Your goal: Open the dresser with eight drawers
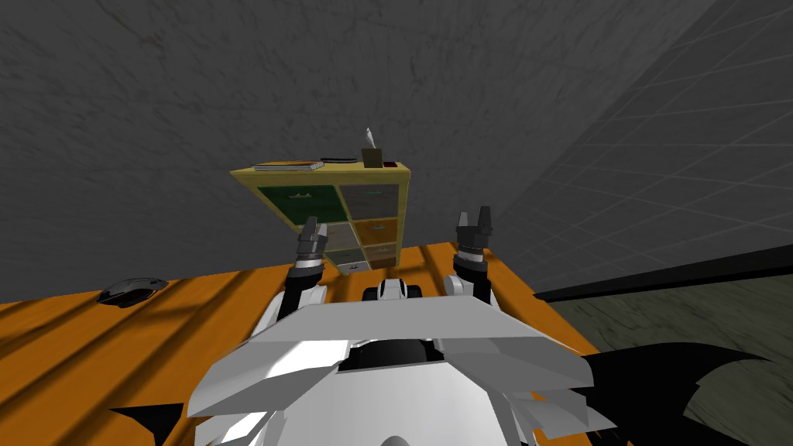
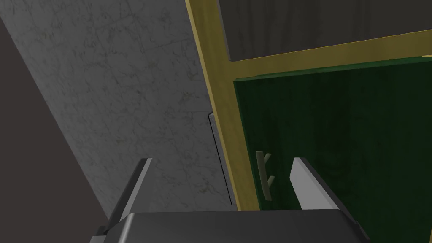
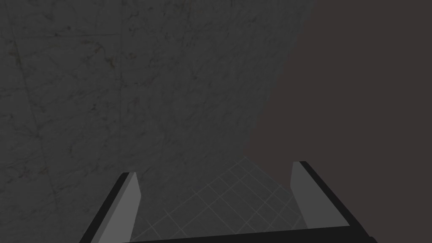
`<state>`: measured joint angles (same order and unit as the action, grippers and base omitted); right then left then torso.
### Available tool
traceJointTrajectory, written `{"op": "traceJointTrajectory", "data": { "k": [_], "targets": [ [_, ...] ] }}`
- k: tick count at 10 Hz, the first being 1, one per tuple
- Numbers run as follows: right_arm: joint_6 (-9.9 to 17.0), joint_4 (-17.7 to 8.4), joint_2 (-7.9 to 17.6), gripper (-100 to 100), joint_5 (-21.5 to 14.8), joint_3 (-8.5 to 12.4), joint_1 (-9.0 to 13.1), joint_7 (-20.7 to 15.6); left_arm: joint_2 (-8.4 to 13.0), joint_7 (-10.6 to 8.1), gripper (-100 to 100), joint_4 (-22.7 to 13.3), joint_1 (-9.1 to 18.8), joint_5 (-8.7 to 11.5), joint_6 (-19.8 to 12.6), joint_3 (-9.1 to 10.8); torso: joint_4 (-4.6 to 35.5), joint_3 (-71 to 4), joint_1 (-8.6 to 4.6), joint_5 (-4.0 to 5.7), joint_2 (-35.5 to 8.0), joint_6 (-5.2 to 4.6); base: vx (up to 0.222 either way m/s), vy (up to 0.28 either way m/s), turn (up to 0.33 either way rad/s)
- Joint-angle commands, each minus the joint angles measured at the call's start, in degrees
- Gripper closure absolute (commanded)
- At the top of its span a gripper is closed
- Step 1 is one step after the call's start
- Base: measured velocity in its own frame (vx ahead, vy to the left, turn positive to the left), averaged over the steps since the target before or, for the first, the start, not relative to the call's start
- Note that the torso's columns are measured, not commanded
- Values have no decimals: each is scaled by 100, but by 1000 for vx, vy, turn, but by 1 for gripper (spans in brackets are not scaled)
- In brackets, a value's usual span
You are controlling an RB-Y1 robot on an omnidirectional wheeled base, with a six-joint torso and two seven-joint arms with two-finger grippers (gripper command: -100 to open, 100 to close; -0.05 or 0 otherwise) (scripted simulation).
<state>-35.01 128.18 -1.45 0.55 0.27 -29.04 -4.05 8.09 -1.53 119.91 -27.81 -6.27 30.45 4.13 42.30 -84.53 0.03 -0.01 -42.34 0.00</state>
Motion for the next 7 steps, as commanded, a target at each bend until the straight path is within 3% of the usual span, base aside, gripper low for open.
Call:
{"op": "traceJointTrajectory", "data": {
  "k": [1,7],
  "targets": [
    [0,0,0,0,0,0,0,0,33,69,-100,-317,29,-24,87,-6,0,0,-1,1,0,0,45,-61,-3],
    [0,0,0,0,0,0,0,0,23,215,-100,-1041,151,-78,280,-12,-2,-4,-3,1,6,0,44,-62,-3]
  ]
}}
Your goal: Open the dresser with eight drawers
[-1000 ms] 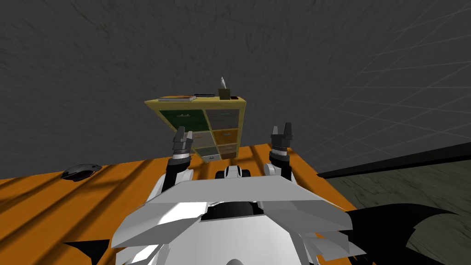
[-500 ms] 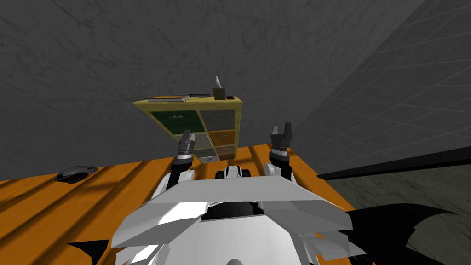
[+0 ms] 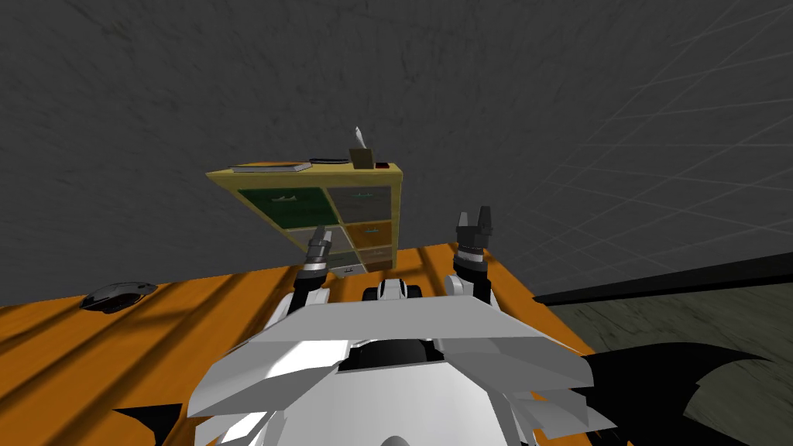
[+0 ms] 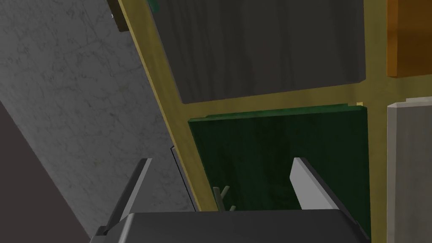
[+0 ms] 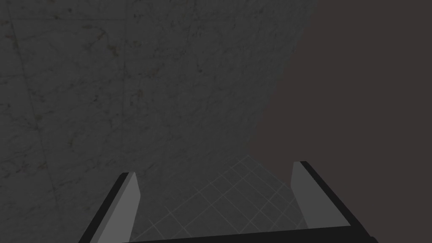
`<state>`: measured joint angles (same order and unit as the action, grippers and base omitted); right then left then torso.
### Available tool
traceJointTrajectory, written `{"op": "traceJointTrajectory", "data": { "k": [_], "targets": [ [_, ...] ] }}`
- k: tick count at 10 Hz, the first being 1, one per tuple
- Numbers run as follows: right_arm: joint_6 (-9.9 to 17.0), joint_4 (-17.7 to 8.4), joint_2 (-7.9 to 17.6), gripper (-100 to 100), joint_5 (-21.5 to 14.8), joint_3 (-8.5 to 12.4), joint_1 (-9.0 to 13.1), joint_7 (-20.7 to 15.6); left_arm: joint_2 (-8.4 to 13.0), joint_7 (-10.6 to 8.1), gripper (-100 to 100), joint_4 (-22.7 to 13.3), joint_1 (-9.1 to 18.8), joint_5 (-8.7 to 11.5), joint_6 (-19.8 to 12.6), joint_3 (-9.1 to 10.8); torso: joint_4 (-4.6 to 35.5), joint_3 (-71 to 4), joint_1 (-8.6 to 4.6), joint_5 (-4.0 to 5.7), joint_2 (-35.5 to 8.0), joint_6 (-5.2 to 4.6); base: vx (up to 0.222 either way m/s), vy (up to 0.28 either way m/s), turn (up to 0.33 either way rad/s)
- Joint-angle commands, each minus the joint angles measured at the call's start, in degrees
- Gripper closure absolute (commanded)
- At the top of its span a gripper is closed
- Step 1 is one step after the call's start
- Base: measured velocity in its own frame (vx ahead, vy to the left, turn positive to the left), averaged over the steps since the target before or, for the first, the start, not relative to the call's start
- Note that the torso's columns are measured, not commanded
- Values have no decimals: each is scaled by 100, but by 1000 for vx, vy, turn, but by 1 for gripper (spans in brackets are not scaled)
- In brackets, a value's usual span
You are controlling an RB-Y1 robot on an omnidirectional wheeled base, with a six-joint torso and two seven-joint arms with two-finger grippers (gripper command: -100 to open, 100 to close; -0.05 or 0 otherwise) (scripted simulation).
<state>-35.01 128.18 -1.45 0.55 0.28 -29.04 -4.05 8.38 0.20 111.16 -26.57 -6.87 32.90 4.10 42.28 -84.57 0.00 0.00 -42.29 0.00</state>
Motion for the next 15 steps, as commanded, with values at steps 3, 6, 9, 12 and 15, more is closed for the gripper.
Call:
{"op": "traceJointTrajectory", "data": {
  "k": [3,6,9,12,15],
  "targets": [
    [0,0,0,0,0,0,0,0,11,103,-100,-470,78,-41,115,-12,1,3,2,0,-4,1,32,-55,-2],
    [0,0,0,0,0,0,0,0,28,165,-100,-774,129,-64,198,-14,0,0,-3,1,1,0,35,-56,-3],
    [0,0,0,0,0,0,0,0,40,235,-100,-1118,187,-89,291,-17,-1,-1,2,-1,2,0,39,-52,-4],
    [0,0,0,0,0,0,0,0,36,316,-100,-1516,254,-119,398,-21,0,-1,-4,1,2,0,44,-72,-3],
    [0,0,0,0,0,0,0,0,-15,403,-100,-1938,324,-152,515,-24,-1,-2,3,-1,5,0,56,-73,-3]
  ]
}}
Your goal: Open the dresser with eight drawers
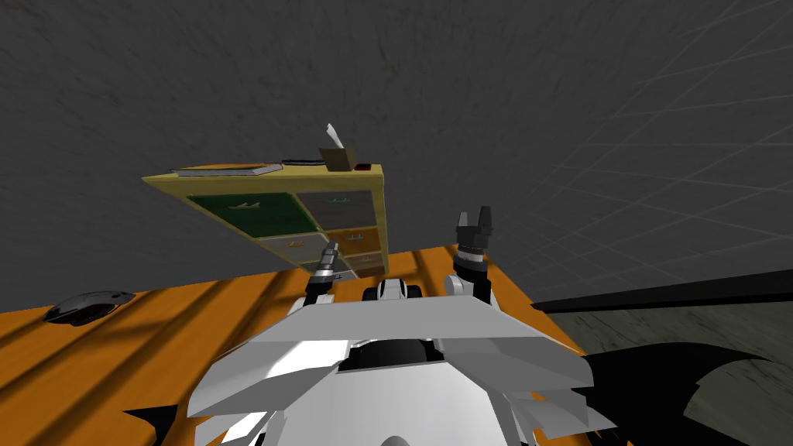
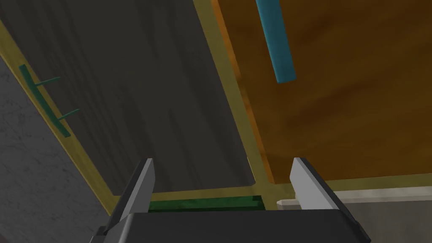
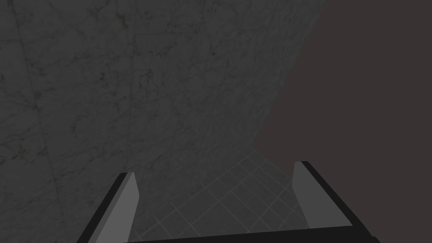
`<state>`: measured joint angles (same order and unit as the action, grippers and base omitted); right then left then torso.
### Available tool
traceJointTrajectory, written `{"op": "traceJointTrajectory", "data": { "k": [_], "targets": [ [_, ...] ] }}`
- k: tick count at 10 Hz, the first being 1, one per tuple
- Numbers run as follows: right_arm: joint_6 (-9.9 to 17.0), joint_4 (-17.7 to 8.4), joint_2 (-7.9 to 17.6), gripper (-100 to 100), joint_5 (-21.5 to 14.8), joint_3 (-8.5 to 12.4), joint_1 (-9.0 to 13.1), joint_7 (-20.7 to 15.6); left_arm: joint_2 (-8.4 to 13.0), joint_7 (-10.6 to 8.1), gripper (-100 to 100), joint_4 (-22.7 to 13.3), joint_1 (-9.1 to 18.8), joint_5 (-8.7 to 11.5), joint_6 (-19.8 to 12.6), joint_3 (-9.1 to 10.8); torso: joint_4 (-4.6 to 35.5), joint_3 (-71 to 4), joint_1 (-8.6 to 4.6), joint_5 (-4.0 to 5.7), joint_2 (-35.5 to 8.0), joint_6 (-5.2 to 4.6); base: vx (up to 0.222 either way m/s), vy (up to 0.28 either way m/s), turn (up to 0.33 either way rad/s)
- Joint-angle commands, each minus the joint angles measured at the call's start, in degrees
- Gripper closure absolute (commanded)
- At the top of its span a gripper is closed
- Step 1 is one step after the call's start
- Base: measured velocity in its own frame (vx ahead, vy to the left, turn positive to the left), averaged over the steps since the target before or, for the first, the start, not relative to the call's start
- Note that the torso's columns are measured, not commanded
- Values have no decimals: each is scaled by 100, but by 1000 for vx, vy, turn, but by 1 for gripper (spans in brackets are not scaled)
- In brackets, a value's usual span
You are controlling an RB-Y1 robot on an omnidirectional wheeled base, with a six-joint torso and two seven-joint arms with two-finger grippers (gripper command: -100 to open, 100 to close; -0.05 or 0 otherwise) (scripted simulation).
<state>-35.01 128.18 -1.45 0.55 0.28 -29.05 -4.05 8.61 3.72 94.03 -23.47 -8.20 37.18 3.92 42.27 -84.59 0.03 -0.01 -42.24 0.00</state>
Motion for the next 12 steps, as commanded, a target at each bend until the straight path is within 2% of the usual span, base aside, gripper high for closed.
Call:
{"op": "traceJointTrajectory", "data": {
  "k": [1,5,8,10,11,12],
  "targets": [
    [0,0,0,0,0,0,0,0,-70,80,-100,-362,37,-30,125,-7,1,2,-3,1,-5,0,49,-81,-4],
    [0,0,0,0,0,0,0,0,-331,179,-100,-847,118,-67,257,-12,1,3,-4,1,-5,1,44,-70,-3],
    [0,0,0,0,0,0,0,0,-713,225,-100,-1071,155,-84,318,-13,2,4,3,-1,-7,0,31,-42,-2],
    [0,0,0,0,0,0,1,0,-929,237,-100,-1126,164,-88,334,-14,2,5,1,0,-9,0,13,-21,0],
    [0,0,1,0,0,0,1,0,-871,236,-100,-1105,159,-88,327,-16,2,5,3,0,-9,0,4,-6,0],
    [0,0,1,0,0,1,1,0,-867,209,-100,-927,163,-93,144,-11,2,5,4,-1,-8,1,47,-5,-22]
  ]
}}
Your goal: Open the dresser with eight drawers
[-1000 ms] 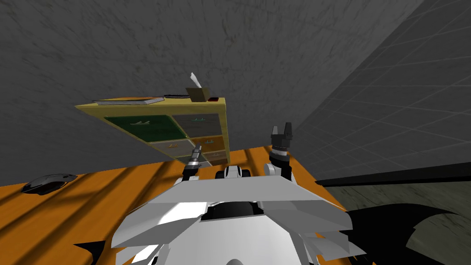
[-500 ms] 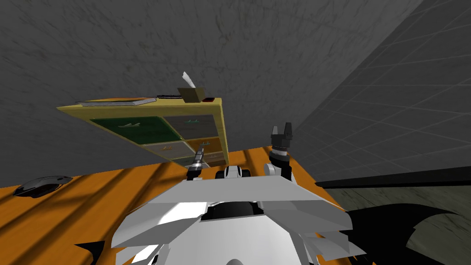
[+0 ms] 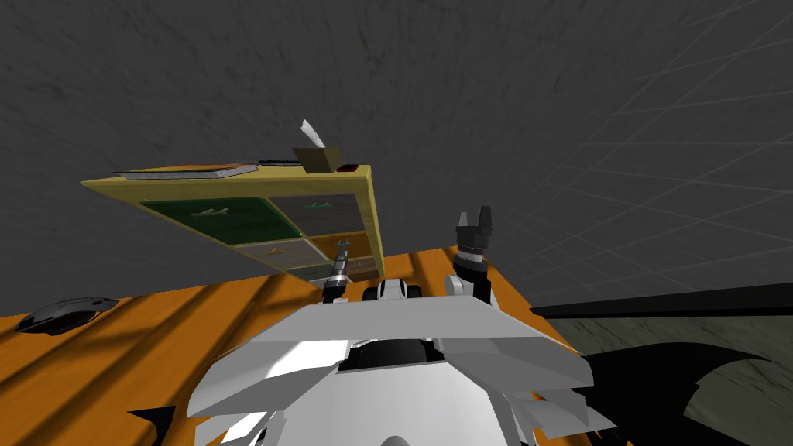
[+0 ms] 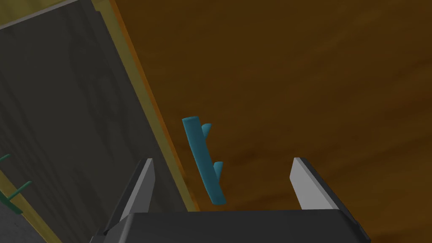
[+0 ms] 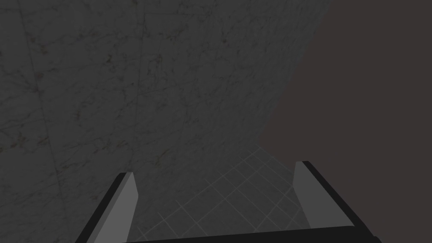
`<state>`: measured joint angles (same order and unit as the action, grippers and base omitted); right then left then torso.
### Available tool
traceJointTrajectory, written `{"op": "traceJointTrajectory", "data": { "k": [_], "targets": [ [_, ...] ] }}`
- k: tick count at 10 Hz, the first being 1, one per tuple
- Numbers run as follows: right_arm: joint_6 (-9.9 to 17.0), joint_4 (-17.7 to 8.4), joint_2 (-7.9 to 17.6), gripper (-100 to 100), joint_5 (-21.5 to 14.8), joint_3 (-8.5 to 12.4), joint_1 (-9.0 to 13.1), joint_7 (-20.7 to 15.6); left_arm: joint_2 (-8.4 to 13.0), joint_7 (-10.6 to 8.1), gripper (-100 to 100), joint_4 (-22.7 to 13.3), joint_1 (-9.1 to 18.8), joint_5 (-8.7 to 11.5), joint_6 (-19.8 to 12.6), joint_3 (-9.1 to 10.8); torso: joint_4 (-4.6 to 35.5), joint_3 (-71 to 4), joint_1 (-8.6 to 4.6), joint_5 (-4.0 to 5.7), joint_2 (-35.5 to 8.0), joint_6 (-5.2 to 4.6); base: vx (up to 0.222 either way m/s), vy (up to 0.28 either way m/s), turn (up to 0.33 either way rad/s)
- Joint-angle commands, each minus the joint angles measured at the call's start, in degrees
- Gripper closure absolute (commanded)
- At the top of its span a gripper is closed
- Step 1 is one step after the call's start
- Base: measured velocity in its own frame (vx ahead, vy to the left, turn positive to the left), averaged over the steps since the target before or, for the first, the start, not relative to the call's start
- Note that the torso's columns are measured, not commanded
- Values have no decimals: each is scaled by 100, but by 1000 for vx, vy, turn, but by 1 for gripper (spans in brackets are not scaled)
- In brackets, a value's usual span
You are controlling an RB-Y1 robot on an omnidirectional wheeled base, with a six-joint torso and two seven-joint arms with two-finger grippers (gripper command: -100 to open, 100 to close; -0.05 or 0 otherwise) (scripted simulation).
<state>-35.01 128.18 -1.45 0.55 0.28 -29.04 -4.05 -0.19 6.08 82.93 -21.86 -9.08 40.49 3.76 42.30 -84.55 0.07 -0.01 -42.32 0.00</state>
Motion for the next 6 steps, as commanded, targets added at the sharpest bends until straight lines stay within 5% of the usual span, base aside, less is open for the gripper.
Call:
{"op": "traceJointTrajectory", "data": {
  "k": [1,2,3,6],
  "targets": [
    [0,0,0,0,0,0,-1,0,17,-36,-100,244,4,-7,-248,7,-3,-8,-3,1,15,-1,71,5,-22],
    [0,0,0,0,0,0,-1,0,9,-21,-100,164,8,-5,-164,7,-6,-12,-3,1,19,0,31,5,-3],
    [0,0,0,0,0,0,-1,0,0,0,100,0,0,0,0,0,-2,-3,-5,1,3,0,-48,5,28],
    [0,0,0,0,0,0,2,0,23,-54,100,249,-93,-21,-142,-33,0,5,-7,0,-9,-1,-107,-16,10]
  ]
}}
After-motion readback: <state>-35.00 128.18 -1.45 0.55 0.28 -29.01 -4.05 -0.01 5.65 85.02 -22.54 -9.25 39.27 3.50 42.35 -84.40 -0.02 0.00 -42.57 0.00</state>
